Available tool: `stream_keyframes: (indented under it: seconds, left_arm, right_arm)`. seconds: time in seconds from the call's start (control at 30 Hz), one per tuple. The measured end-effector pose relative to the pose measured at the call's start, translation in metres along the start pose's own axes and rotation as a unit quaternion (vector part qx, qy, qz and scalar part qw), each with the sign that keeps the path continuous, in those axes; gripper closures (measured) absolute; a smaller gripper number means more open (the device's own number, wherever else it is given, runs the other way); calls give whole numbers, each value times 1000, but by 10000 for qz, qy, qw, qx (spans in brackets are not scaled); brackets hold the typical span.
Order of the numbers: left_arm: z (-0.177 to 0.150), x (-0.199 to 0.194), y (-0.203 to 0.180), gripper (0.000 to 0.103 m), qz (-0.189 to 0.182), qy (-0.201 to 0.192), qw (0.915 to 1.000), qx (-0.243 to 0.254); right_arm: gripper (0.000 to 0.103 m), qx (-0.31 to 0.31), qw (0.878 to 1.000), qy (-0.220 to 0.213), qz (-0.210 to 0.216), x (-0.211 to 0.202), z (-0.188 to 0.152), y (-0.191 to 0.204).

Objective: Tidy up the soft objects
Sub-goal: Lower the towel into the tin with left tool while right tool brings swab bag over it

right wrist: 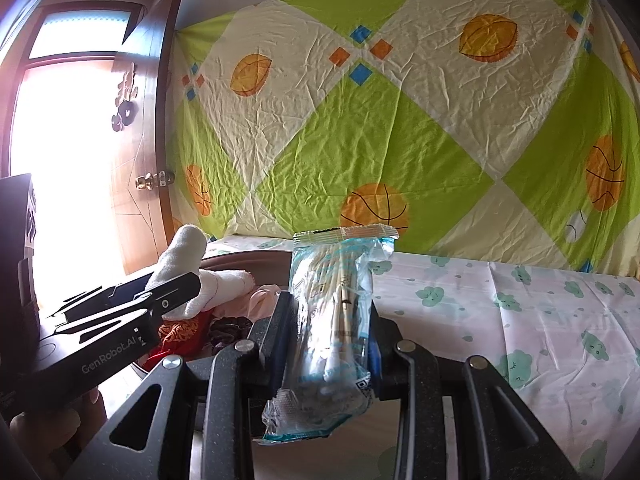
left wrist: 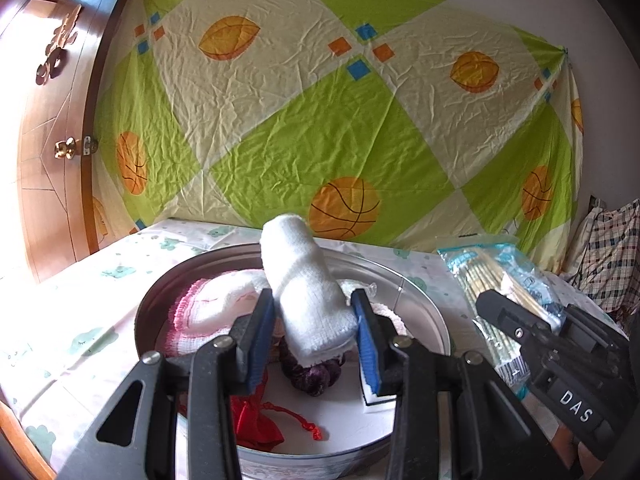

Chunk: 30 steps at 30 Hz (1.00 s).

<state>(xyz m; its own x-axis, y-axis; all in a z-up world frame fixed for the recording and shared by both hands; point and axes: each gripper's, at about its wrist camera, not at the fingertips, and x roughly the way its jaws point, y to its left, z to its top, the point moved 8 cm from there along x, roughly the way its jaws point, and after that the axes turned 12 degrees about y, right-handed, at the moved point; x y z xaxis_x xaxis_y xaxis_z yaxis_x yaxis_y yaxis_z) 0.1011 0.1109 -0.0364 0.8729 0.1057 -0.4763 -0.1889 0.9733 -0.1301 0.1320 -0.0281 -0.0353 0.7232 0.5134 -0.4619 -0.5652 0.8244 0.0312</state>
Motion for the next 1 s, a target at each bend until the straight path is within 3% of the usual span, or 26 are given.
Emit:
stream_keyframes:
  seconds: [1.0]
  left_arm:
    - [4, 6, 24, 66, 223, 163, 9996, 58]
  right_arm:
    - [69, -159, 9995, 161, 223, 21, 7, 24]
